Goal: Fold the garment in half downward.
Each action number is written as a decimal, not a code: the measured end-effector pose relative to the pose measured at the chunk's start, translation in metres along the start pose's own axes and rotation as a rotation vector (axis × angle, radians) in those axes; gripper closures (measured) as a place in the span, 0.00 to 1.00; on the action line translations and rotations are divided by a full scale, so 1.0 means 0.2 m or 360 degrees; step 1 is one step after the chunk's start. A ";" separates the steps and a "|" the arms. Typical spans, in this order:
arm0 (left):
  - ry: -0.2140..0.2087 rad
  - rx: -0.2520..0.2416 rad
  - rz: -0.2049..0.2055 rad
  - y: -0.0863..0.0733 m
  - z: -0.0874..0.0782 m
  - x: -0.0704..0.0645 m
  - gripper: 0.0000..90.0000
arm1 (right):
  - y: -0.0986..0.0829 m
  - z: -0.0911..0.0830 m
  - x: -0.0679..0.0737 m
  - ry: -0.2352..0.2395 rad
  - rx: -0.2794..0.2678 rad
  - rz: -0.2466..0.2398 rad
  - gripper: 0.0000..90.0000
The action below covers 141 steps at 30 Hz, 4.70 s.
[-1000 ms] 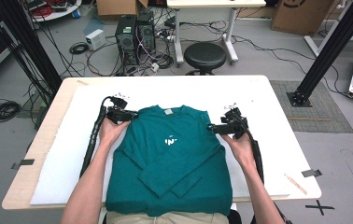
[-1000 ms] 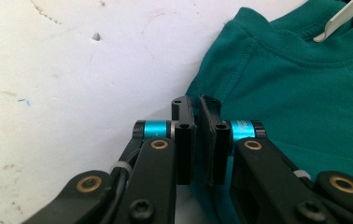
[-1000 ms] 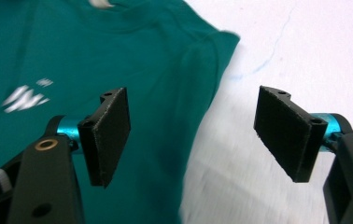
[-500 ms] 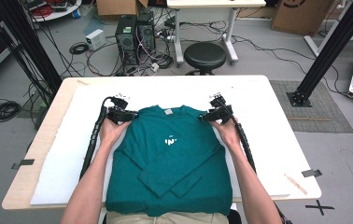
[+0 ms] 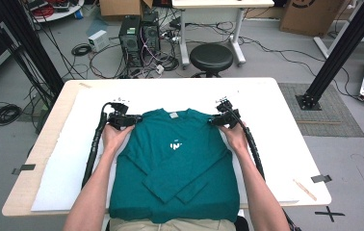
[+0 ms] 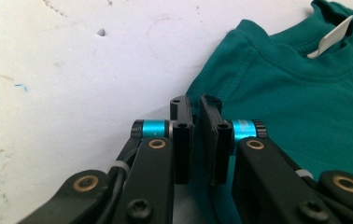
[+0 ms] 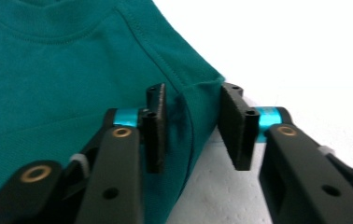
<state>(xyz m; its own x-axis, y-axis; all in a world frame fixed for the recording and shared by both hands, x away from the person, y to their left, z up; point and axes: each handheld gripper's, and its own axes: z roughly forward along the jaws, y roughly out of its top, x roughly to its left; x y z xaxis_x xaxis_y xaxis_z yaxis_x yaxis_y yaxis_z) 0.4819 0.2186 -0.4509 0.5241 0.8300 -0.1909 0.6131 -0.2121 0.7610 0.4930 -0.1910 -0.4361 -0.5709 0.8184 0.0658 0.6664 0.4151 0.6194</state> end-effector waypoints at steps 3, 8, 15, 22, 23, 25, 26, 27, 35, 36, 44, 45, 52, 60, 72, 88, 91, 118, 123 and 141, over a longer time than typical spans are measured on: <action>0.0024 0.0014 0.0036 0.00 0.00 -0.01 0.92 | -0.01 0.00 0.00 -0.0006 0.0007 0.0044 0.81; 0.0035 0.0013 -0.0036 0.01 0.00 -0.02 0.94 | -0.01 0.01 -0.02 0.0047 -0.0043 0.0041 0.95; 0.0052 -0.0082 -0.0030 0.06 -0.07 -0.03 0.95 | 0.02 -0.06 0.00 0.0043 -0.0097 0.0076 0.95; 0.0076 -0.0151 -0.0020 0.13 -0.15 -0.03 0.95 | 0.08 -0.12 -0.02 0.0038 -0.0200 0.0124 0.95; 0.0074 -0.0161 -0.0018 0.15 -0.16 -0.02 0.95 | 0.09 -0.14 -0.02 0.0030 -0.0222 0.0125 0.95; 0.0069 -0.0182 -0.0025 0.18 -0.18 -0.02 0.95 | 0.11 -0.16 -0.02 0.0028 -0.0270 0.0117 0.95; 0.0075 -0.0180 -0.0016 0.19 -0.18 -0.02 0.95 | 0.13 -0.17 -0.02 0.0036 -0.0287 0.0132 0.95; 0.0076 -0.0187 -0.0022 0.21 -0.19 -0.01 0.95 | 0.13 -0.17 -0.02 0.0041 -0.0298 0.0138 0.95; 0.0080 -0.0253 -0.0032 0.35 -0.26 0.00 0.95 | 0.24 -0.24 -0.06 0.0044 -0.0380 0.0165 0.95; 0.0079 -0.0272 -0.0038 0.36 -0.27 0.00 0.95 | 0.25 -0.25 -0.06 0.0036 -0.0390 0.0169 0.95; 0.0098 -0.0361 -0.0028 0.48 -0.34 -0.01 0.95 | 0.37 -0.35 -0.09 0.0046 -0.0502 0.0192 0.95; 0.0098 -0.0374 -0.0019 0.48 -0.34 -0.01 0.95 | 0.37 -0.36 -0.10 0.0055 -0.0526 0.0200 0.95; 0.0069 -0.0256 0.0042 0.43 -0.31 -0.03 0.95 | 0.34 -0.34 -0.11 0.0054 -0.0400 0.0150 0.95; -0.0002 -0.0224 0.0083 0.35 -0.34 -0.08 0.95 | 0.24 -0.36 -0.09 0.0108 -0.0348 0.0129 0.95; -0.0070 -0.0192 0.0150 0.12 -0.42 -0.13 0.95 | 0.04 -0.44 0.01 0.0226 -0.0328 0.0064 0.95; -0.0193 -0.0162 0.0246 -0.30 -0.60 -0.31 0.95 | -0.38 -0.55 0.22 0.0413 -0.0282 -0.0055 0.94; -0.0214 -0.0159 0.0250 -0.36 -0.63 -0.34 0.95 | -0.45 -0.56 0.24 0.0458 -0.0277 -0.0053 0.94; -0.0453 -0.0163 0.0190 -0.44 -0.68 -0.43 0.59 | -0.63 -0.56 0.33 0.0562 -0.0183 0.0034 0.48; -0.0417 -0.0050 0.0169 -0.39 -0.56 -0.47 0.60 | -0.54 -0.49 0.36 0.0535 -0.0128 0.0031 0.47; -0.0603 0.0058 0.0251 -0.59 -0.68 -0.55 0.94 | -0.74 -0.52 0.43 0.0737 -0.0066 -0.0010 0.95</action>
<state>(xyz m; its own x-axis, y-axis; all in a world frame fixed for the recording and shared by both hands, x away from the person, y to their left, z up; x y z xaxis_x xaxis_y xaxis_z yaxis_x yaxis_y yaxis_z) 0.2717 0.2232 -0.4344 0.7896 0.5388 -0.2938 0.5251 -0.3453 0.7779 0.2957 -0.2240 -0.4418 -0.7351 0.5485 0.3986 0.6480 0.3952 0.6511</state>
